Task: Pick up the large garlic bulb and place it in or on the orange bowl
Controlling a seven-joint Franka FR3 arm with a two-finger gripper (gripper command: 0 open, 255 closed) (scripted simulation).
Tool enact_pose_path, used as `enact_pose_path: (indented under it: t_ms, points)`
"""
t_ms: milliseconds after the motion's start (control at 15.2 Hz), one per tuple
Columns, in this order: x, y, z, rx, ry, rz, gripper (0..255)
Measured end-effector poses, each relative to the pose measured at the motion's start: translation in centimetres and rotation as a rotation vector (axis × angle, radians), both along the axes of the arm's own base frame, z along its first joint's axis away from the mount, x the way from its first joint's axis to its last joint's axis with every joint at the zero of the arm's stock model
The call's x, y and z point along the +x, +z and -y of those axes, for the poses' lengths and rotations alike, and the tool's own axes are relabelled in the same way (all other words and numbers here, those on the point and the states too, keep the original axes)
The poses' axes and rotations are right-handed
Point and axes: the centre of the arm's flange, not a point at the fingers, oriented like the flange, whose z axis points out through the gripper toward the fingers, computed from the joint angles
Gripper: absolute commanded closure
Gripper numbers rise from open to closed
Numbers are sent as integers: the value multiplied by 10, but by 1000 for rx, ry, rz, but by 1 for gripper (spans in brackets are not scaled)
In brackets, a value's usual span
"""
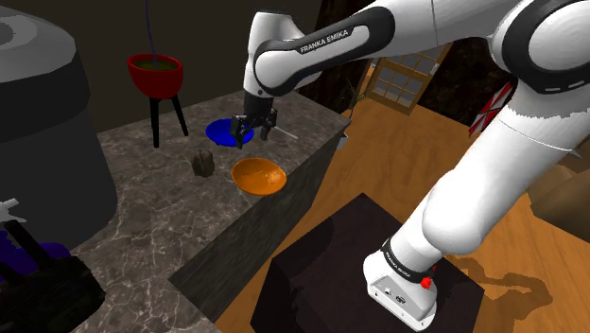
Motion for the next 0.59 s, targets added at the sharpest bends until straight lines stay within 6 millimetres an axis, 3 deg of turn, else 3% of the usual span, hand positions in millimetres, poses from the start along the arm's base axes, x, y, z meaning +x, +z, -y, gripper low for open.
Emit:
enact_pose_path:
  t_ms: [594]
  points:
    - [71,-56,-64,54,-7,22,0]
